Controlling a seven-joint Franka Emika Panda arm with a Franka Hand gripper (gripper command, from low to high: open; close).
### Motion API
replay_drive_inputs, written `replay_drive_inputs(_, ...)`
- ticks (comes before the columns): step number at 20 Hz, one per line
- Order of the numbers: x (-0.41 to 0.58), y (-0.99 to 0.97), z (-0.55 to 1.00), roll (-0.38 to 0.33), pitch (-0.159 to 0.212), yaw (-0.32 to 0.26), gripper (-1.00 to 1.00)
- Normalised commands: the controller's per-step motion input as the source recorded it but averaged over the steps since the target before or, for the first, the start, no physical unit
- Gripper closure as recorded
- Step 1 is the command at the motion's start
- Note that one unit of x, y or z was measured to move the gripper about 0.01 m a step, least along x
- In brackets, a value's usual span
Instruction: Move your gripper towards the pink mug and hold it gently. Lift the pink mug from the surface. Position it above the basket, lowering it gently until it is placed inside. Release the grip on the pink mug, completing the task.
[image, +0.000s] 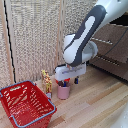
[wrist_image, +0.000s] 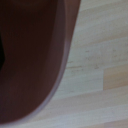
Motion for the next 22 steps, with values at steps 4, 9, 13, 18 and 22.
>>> replay_drive_inputs(4,0.016,0.00,-0.29,-0.005,0.034,0.067,1.00)
replay_drive_inputs(9,0.001,0.01,-0.09,-0.003,0.029,0.030,1.00)
replay_drive_inputs(13,0.000,0.02,-0.04,-0.002,0.014,0.006,1.00)
replay_drive_inputs(18,0.034,0.00,0.02,0.000,-0.011,0.000,1.00)
replay_drive_inputs(22,0.214,0.00,0.19,0.038,-0.002,0.000,1.00)
